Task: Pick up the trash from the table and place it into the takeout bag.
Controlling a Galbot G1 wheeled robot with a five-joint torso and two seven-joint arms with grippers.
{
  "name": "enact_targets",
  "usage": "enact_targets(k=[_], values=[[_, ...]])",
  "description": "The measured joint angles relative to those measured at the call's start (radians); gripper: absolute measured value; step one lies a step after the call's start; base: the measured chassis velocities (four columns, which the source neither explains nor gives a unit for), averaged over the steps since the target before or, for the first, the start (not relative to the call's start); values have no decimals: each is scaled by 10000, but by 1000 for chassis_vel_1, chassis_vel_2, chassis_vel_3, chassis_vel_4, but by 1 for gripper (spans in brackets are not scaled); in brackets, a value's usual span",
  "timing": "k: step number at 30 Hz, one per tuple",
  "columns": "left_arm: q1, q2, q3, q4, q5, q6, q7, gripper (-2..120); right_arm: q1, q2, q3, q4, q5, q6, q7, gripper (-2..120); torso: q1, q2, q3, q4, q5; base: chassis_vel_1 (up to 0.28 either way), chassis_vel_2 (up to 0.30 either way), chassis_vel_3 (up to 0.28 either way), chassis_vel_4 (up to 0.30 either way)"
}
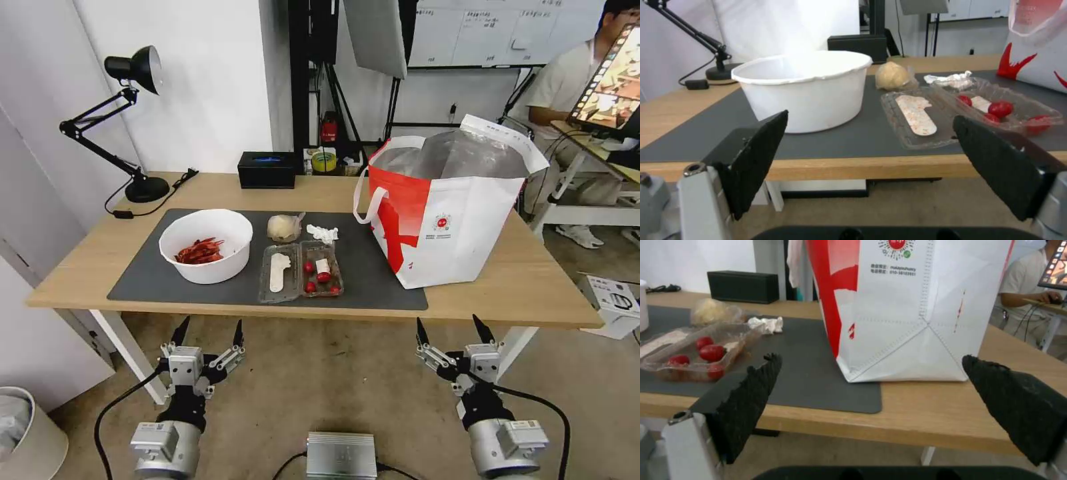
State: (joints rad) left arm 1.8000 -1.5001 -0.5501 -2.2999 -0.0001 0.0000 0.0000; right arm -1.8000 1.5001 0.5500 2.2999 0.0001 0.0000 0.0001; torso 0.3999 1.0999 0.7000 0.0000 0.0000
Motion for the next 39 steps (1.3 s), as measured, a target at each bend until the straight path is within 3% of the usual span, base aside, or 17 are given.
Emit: enact_targets(k=[16, 20, 23, 25, 27, 28, 30, 34, 39], values=[[0, 0, 0, 0, 0, 0, 0, 100, 23, -49, -6, 0, 35, -43, 0, 100, 0, 1, 0, 0, 0, 0, 0, 0, 0], [-32, -1, 16, 0, -49, 58, -35, 100, 445, -705, -124, -22, 624, -792, 123, 100, 0, 1, 0, 1, 1, 0, 0, 0, 0], [-436, -23, 339, 0, -692, 994, -550, 100, 1106, -1756, -318, -93, 1576, -1991, 334, 100, 1, 0, 1, 0, 2, 0, 0, 0, 0], [-536, -31, 415, 0, -856, 1232, -684, 100, 1259, -1987, -360, -107, 1792, -2265, 387, 100, 1, 0, 0, 1, 2, 0, 0, 0, 0], [-899, -57, 710, 8, -1445, 2088, -1155, 100, 1717, -2701, -491, -152, 2434, -3082, 534, 100, 1, 0, 1, 0, 1, 0, 0, 0, 0], [-899, -57, 710, 8, -1445, 2088, -1155, 100, 1717, -2701, -491, -152, 2434, -3082, 534, 100, 1, 0, 1, 0, 1, 0, 0, 0, 0], [-1207, -78, 964, 16, -1942, 2808, -1545, 100, 2128, -3348, -608, -193, 3017, -3824, 665, 100, 1, 0, 1, 0, 3, 0, 0, 0, 0], [-1686, -164, 1384, -14, -2684, 3747, -2175, 100, 2374, -3889, -780, -255, 3276, -3650, 645, 100, 2, -1, 1, 1, -1, 0, 0, 0, 0], [-1877, -230, 1476, -91, -2894, 3684, -2370, 100, 2380, -3890, -832, -264, 3264, -3495, 592, 100, 2, 0, 1, -1, 1, 0, 0, 0, 0]])
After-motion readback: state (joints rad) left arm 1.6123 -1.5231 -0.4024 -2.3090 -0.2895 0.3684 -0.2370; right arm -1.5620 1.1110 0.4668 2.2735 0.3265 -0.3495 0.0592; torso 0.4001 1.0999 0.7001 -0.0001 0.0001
